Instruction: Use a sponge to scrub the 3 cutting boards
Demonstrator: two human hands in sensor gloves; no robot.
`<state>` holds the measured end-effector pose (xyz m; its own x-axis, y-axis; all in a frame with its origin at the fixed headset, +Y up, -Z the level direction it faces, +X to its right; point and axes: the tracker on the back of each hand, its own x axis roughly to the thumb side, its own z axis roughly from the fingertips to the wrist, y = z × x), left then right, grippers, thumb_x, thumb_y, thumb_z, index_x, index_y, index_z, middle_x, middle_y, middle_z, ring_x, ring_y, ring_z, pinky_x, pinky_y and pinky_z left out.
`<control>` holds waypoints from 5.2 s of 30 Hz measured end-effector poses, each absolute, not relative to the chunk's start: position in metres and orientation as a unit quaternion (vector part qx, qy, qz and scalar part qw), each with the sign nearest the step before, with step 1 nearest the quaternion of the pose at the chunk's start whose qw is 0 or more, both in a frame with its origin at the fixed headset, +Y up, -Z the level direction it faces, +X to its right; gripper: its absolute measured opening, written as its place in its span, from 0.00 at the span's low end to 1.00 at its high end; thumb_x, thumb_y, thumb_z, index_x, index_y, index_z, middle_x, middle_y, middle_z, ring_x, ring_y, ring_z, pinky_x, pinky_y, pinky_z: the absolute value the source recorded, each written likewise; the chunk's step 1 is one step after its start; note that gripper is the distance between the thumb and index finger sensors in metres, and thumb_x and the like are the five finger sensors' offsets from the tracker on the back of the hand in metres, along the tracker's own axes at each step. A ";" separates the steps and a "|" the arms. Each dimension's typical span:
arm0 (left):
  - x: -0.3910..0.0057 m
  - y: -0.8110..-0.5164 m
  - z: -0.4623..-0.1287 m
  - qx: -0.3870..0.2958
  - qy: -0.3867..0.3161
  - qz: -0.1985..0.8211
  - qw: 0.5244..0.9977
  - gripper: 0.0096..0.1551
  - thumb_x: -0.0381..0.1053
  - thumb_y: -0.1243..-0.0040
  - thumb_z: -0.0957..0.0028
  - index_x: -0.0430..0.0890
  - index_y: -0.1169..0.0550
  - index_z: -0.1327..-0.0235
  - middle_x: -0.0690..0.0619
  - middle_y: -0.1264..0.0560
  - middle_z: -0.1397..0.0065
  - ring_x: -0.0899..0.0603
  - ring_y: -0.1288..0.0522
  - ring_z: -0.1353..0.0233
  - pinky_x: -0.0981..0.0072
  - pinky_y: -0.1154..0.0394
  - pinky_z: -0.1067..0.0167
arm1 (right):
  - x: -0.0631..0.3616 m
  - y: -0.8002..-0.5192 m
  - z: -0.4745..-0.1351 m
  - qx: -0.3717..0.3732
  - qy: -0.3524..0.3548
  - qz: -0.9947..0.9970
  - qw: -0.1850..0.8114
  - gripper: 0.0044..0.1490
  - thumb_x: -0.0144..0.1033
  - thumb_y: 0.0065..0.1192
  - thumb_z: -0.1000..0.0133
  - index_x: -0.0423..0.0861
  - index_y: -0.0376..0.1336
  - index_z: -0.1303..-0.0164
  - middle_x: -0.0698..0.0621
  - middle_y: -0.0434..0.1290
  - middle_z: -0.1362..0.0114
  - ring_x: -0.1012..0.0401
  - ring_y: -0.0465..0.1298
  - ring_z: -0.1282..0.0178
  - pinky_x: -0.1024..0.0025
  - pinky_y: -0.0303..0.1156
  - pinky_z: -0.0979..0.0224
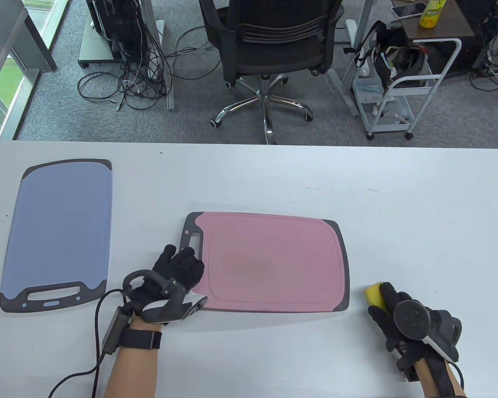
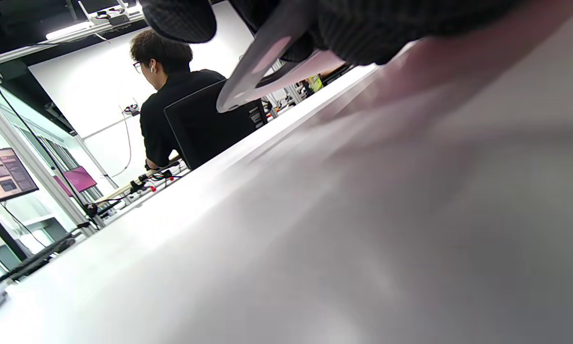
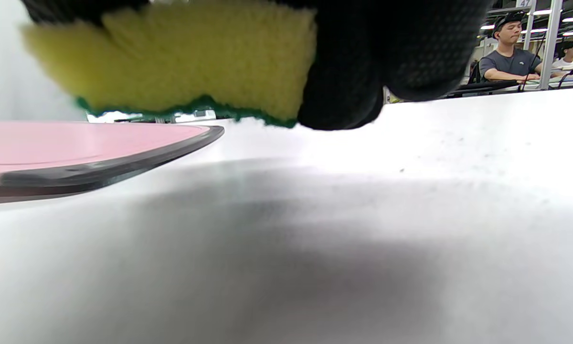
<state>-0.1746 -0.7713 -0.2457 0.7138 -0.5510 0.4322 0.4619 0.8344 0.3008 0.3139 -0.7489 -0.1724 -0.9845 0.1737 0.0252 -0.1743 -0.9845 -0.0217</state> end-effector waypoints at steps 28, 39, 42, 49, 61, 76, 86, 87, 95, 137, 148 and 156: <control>-0.174 -0.777 -0.365 -0.065 -0.130 -0.392 0.908 0.50 0.46 0.32 0.48 0.60 0.50 0.23 0.63 0.41 0.15 0.45 0.32 0.16 0.46 0.34 0.23 | 0.319 -0.746 -0.166 0.002 -0.030 0.993 0.117 0.46 0.59 0.59 0.49 0.43 0.59 0.26 0.45 0.73 0.38 0.54 0.78 0.49 0.52 0.73 0.39; -0.219 -0.750 -0.312 -0.038 -0.082 -0.304 0.948 0.40 0.64 0.39 0.48 0.57 0.38 0.23 0.59 0.27 0.23 0.49 0.21 0.28 0.50 0.25 0.28 | 0.317 -0.747 -0.166 0.007 -0.028 0.993 0.118 0.46 0.59 0.59 0.49 0.43 0.59 0.26 0.45 0.73 0.38 0.54 0.77 0.49 0.52 0.73 0.39; -0.242 -0.740 -0.286 -0.027 -0.043 -0.267 0.962 0.42 0.65 0.39 0.48 0.56 0.39 0.22 0.58 0.26 0.24 0.50 0.20 0.30 0.51 0.23 0.30 | 0.316 -0.747 -0.165 0.008 -0.030 0.992 0.122 0.47 0.59 0.59 0.49 0.43 0.59 0.25 0.45 0.73 0.38 0.54 0.78 0.49 0.52 0.73 0.39; -0.312 -0.733 -0.222 -0.041 0.055 -0.169 0.983 0.49 0.67 0.40 0.48 0.51 0.44 0.17 0.51 0.32 0.18 0.44 0.22 0.26 0.47 0.25 0.29 | 0.315 -0.745 -0.163 0.009 -0.035 0.991 0.127 0.46 0.59 0.59 0.49 0.43 0.59 0.25 0.45 0.73 0.38 0.53 0.78 0.49 0.52 0.73 0.39; -0.372 -0.768 -0.183 -0.079 0.173 -0.025 0.981 0.51 0.74 0.49 0.45 0.47 0.43 0.15 0.44 0.39 0.14 0.30 0.36 0.17 0.38 0.32 0.26 | 0.322 -0.750 -0.160 -0.021 -0.029 0.987 0.158 0.46 0.59 0.59 0.49 0.43 0.59 0.25 0.45 0.73 0.38 0.53 0.78 0.49 0.52 0.73 0.39; -0.397 -0.778 -0.190 -0.127 0.140 -0.062 0.980 0.40 0.61 0.31 0.52 0.48 0.28 0.27 0.46 0.26 0.23 0.34 0.26 0.22 0.37 0.30 0.29 | 0.318 -0.754 -0.165 -0.008 -0.020 0.989 0.147 0.46 0.59 0.59 0.49 0.43 0.59 0.26 0.45 0.73 0.38 0.53 0.78 0.49 0.52 0.73 0.39; -0.379 -0.773 -0.190 0.004 0.082 -0.007 0.997 0.41 0.64 0.47 0.47 0.46 0.36 0.23 0.44 0.32 0.25 0.33 0.32 0.25 0.34 0.38 0.25 | 0.317 -0.747 -0.159 0.000 -0.037 0.987 0.156 0.46 0.59 0.59 0.49 0.43 0.59 0.25 0.45 0.73 0.38 0.53 0.78 0.49 0.52 0.73 0.39; -0.374 -0.771 -0.192 0.027 0.082 -0.008 0.996 0.41 0.64 0.51 0.46 0.46 0.38 0.23 0.43 0.34 0.25 0.32 0.34 0.25 0.33 0.40 0.25 | 0.317 -0.746 -0.159 0.000 -0.039 0.987 0.156 0.46 0.59 0.59 0.49 0.43 0.59 0.26 0.45 0.73 0.38 0.53 0.78 0.49 0.52 0.73 0.40; -0.343 -0.726 -0.193 0.249 0.158 0.098 0.950 0.37 0.63 0.59 0.45 0.45 0.42 0.28 0.45 0.34 0.30 0.40 0.31 0.35 0.36 0.36 0.30 | 0.322 -0.749 -0.161 -0.009 -0.034 0.986 0.163 0.46 0.59 0.59 0.49 0.43 0.59 0.26 0.45 0.73 0.38 0.53 0.78 0.49 0.52 0.73 0.39; -0.279 -0.803 -0.215 -0.208 0.129 0.566 0.787 0.30 0.61 0.39 0.40 0.45 0.30 0.35 0.54 0.19 0.50 0.61 0.13 0.62 0.68 0.09 0.64 | 0.306 -0.752 -0.155 0.015 -0.076 0.976 0.203 0.46 0.59 0.59 0.49 0.42 0.60 0.26 0.45 0.73 0.39 0.54 0.78 0.50 0.52 0.74 0.41; -0.268 -0.826 -0.226 -0.261 0.129 0.526 0.799 0.30 0.62 0.41 0.41 0.41 0.28 0.37 0.55 0.18 0.52 0.60 0.12 0.64 0.68 0.09 0.65 | 0.185 -0.726 -0.195 0.123 -0.044 0.988 0.077 0.46 0.59 0.60 0.49 0.42 0.60 0.26 0.45 0.74 0.39 0.54 0.78 0.50 0.53 0.74 0.41; -0.256 -0.826 -0.225 -0.271 0.110 0.514 0.806 0.30 0.62 0.42 0.41 0.42 0.27 0.37 0.56 0.17 0.52 0.61 0.12 0.64 0.69 0.09 0.67 | 0.014 -0.735 -0.248 0.197 -0.009 0.980 0.036 0.46 0.60 0.59 0.48 0.43 0.60 0.26 0.45 0.73 0.39 0.54 0.78 0.50 0.53 0.74 0.41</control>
